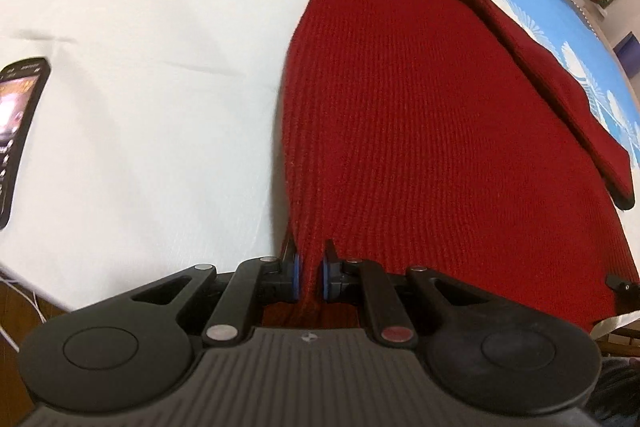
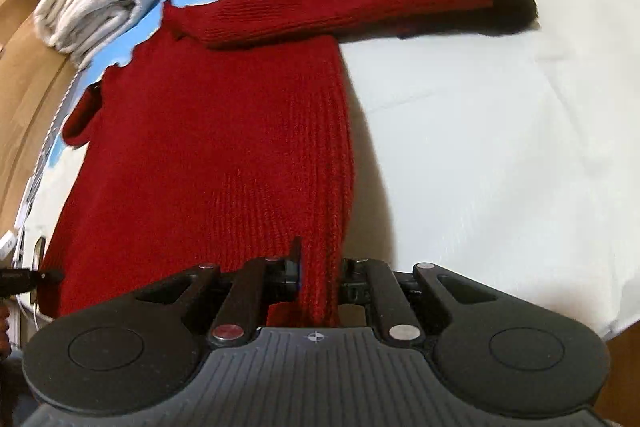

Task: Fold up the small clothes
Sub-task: 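Lift and pull the sweater with both grippers to spread it flat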

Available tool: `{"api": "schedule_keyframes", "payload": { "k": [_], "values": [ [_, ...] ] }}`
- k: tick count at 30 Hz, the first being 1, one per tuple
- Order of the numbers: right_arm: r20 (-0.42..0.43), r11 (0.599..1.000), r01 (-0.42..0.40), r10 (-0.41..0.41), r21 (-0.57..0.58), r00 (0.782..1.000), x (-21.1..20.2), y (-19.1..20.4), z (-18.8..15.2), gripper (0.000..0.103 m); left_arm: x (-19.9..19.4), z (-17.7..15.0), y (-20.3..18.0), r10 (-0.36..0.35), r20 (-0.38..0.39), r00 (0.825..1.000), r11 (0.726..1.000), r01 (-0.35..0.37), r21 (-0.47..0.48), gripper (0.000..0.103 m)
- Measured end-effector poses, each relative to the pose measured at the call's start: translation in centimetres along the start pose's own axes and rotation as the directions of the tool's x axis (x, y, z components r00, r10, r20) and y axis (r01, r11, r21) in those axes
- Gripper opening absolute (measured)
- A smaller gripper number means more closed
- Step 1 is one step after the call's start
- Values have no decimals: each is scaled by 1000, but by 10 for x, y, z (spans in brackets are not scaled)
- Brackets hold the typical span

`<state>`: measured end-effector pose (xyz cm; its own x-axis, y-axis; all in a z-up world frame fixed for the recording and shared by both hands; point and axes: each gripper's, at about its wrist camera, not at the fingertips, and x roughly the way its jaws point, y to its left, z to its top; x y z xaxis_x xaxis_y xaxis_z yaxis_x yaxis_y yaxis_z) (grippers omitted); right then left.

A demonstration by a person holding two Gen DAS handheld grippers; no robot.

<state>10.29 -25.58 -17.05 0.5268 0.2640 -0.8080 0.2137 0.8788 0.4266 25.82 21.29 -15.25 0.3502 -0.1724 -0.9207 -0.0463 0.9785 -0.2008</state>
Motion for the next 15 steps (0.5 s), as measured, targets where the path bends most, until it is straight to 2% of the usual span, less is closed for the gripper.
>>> {"api": "schedule_keyframes", "payload": {
  "k": [2,4,5,6,7,8,9,10,11,13,15],
  "values": [
    [-10,1000,0,0,-22,1000,-6,4,-10,11,-6,-8,-1,17,0,1000,1000,-17,12,11],
    [-40,999,11,-13,-33,999,1,7,-15,13,-9,-11,0,61,-5,998,998,-61,24,19],
    [-50,998,34,-36,-44,998,3,8,-11,19,-13,-12,0,92,9,996,995,-92,26,33],
    [-41,995,71,-74,-66,996,6,13,-5,25,-18,-11,-1,120,32,992,992,-121,28,54],
    [-5,989,121,-122,-82,993,6,20,1,41,-23,-8,-2,142,60,988,989,-144,28,65],
    [48,979,176,-172,-101,984,-2,22,5,59,-30,-3,-7,158,111,981,987,-161,22,84],
    [124,968,216,-200,-130,972,-12,25,11,64,-39,2,-9,167,167,972,985,-171,9,94],
    [182,960,233,-203,-158,962,-19,27,16,69,-49,7,-13,176,225,958,984,-179,-6,96],
    [239,949,247,-198,-196,951,-26,30,24,70,-53,18,-20,173,266,948,984,-176,-14,96],
    [296,922,268,-183,-280,938,-29,37,45,70,-54,38,-38,149,303,941,989,-149,-23,96],
    [323,892,278,-161,-358,932,-13,54,74,70,-47,60,-55,137,316,939,990,-133,-35,97]
  ]
}}
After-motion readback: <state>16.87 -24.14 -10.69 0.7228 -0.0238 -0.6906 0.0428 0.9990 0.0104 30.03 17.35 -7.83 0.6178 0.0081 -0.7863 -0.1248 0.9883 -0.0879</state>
